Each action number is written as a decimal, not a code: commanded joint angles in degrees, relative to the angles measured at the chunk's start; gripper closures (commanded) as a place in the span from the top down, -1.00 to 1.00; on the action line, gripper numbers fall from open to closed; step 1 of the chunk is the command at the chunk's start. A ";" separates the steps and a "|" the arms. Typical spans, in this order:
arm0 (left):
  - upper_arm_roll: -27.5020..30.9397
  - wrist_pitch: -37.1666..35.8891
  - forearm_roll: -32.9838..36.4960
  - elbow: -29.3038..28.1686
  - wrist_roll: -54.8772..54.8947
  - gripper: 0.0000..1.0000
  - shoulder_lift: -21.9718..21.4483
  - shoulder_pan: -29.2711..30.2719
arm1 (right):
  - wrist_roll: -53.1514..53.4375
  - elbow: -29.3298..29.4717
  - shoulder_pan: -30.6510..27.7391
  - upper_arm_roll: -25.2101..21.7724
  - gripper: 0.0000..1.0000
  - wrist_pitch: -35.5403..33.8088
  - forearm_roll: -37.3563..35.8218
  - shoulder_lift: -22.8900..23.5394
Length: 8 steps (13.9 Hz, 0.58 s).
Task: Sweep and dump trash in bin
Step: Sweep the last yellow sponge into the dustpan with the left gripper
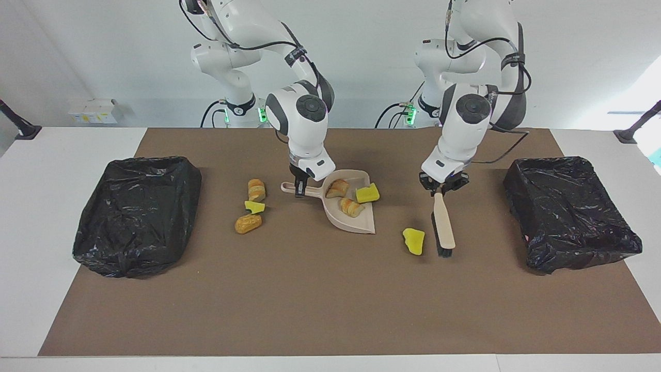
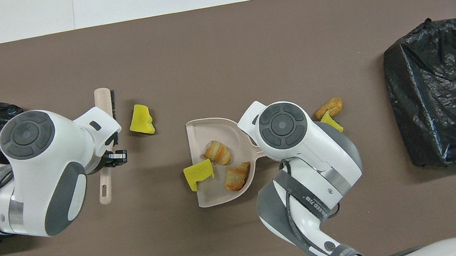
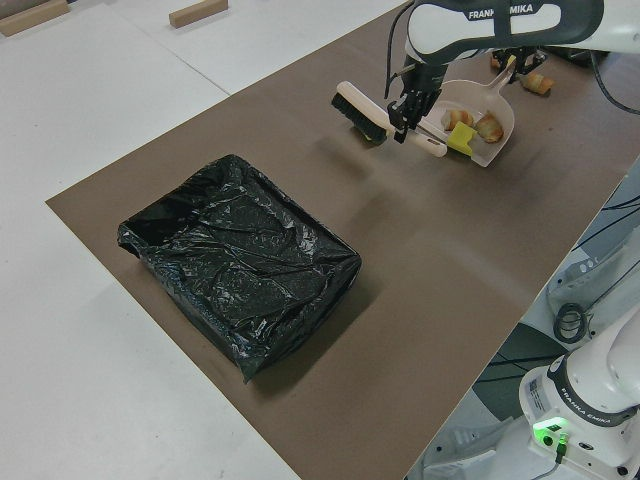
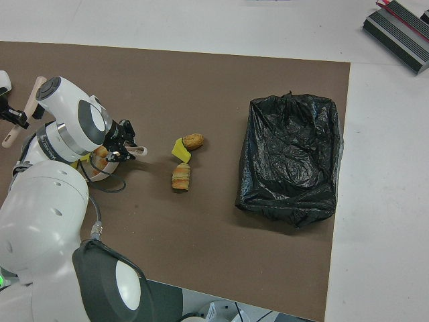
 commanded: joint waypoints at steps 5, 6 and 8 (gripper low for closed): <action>-1.42 4.74 2.13 -2.65 0.76 -1.00 2.92 -0.88 | 1.89 -0.74 -0.14 0.07 -1.00 0.38 -1.50 -0.17; -1.42 6.22 2.05 -3.62 0.68 -1.00 2.40 -1.67 | 1.89 -0.83 -0.22 0.07 -1.00 0.38 -1.50 -0.17; -1.42 5.81 1.96 -5.03 0.50 -1.00 1.34 -3.51 | 1.89 -0.92 -0.22 0.07 -1.00 0.38 -1.50 -0.17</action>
